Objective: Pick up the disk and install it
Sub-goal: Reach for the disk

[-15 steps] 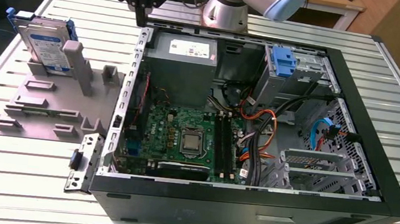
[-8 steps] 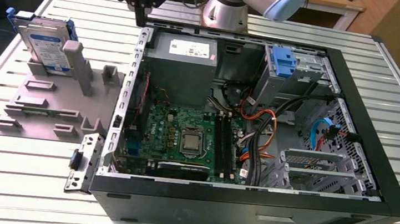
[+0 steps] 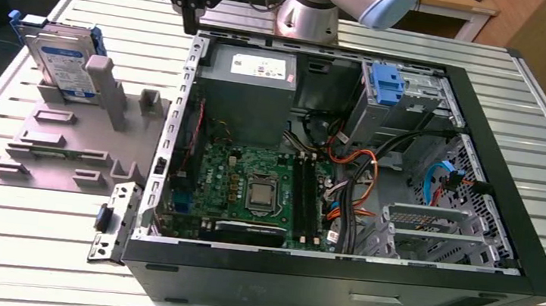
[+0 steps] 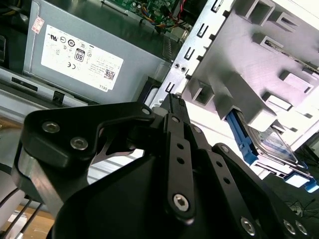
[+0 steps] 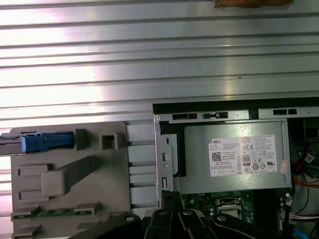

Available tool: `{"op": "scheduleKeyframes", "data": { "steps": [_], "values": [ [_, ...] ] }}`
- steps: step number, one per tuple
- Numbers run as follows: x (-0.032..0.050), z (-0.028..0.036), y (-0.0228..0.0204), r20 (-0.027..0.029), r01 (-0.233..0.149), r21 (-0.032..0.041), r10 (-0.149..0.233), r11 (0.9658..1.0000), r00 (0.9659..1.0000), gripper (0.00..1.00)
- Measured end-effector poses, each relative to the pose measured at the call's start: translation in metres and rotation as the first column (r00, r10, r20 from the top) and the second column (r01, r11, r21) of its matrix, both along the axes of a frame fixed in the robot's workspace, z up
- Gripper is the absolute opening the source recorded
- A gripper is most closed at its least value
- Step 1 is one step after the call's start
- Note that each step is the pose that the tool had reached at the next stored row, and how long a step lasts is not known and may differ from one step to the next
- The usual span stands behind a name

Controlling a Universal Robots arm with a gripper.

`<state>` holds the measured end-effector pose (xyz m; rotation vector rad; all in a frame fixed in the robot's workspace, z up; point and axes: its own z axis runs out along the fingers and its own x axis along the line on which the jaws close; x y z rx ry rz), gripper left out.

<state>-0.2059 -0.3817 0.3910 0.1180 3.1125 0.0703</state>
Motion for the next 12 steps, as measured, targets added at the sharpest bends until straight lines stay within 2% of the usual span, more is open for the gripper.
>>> {"op": "scheduleKeyframes", "data": {
  "steps": [12],
  "values": [
    [-0.001, -0.0001, 0.0, 0.0, 0.0, 0.0001, 0.0, 1.0, 1.0, 0.11]
  ]
}}
